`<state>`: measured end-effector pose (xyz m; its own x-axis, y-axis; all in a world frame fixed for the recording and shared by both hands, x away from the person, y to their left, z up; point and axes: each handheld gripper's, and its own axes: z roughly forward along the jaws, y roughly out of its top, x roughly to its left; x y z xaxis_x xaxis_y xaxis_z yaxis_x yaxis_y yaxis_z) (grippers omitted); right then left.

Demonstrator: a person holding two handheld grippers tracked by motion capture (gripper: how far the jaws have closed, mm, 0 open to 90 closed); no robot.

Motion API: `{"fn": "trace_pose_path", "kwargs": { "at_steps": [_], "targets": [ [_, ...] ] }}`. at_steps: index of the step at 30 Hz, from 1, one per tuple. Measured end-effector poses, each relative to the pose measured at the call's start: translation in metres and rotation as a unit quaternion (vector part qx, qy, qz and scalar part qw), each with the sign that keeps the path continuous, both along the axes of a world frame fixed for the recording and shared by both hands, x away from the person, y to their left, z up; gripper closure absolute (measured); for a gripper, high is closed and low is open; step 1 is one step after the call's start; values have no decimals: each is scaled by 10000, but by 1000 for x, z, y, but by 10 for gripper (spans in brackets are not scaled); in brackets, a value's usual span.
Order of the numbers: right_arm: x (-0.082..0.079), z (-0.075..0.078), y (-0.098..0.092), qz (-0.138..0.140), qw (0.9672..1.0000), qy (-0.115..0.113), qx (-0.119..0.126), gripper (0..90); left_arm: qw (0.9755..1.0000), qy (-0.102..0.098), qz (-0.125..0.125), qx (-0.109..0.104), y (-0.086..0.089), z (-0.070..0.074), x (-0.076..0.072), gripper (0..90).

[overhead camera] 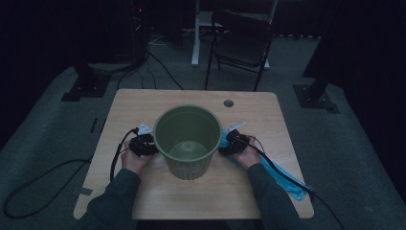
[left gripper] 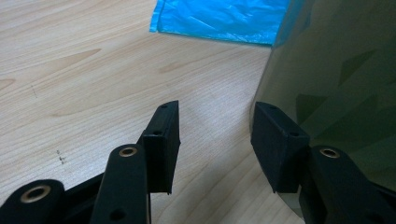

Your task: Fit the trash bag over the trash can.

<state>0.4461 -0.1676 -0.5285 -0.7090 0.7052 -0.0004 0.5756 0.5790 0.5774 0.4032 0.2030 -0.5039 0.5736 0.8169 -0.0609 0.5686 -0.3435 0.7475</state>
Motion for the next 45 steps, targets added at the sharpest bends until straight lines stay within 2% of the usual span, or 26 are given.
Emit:
{"fn": "trace_pose_path", "kwargs": {
  "at_steps": [2, 5, 11, 15, 17, 18, 22, 27, 30, 34, 35, 45],
  "targets": [
    [1, 0, 0, -30, 10000, -6, 4, 388, 10000, -3, -6, 0, 0, 0, 0, 524],
    [4, 1, -2, -80, 10000, -4, 8, 458, 10000, -5, -13, -1, 0, 0, 0, 524],
    [8, 4, -7, -201, 9998, 6, -61, 736, 10000, -19, -18, -11, 0, 1, -1, 524],
    [7, 6, -9, -253, 9992, -58, -297, 865, 10000, -25, -18, -21, 1, 1, -1, 524],
    [7, 5, -11, -284, 9991, -74, -312, 865, 10000, -25, -18, -21, 1, 1, -1, 524],
    [6, 6, -17, -390, 9988, -95, -286, 892, 10000, -29, -21, -27, 1, 1, -1, 524],
    [4, 12, -30, -499, 9985, -94, -188, 895, 10000, -20, -23, -26, 1, 1, -1, 525],
    [1, 27, -44, -612, 9979, -204, -61, 896, 10000, -23, -25, -26, 0, 1, -1, 524],
    [-1, 42, -55, -689, 9971, -317, 31, 896, 10000, -24, -18, -25, 1, 1, -1, 525],
    [-3, 51, -63, -744, 9964, -383, 136, 896, 10000, -29, -12, -26, 1, 1, -1, 525],
    [-4, 59, -69, -795, 9956, -444, 219, 896, 10000, -26, -10, -25, 1, 1, -1, 524],
    [-10, 91, -85, -902, 9920, -750, 459, 896, 10000, -40, -5, -24, 1, 1, -1, 525]
  ]
}}
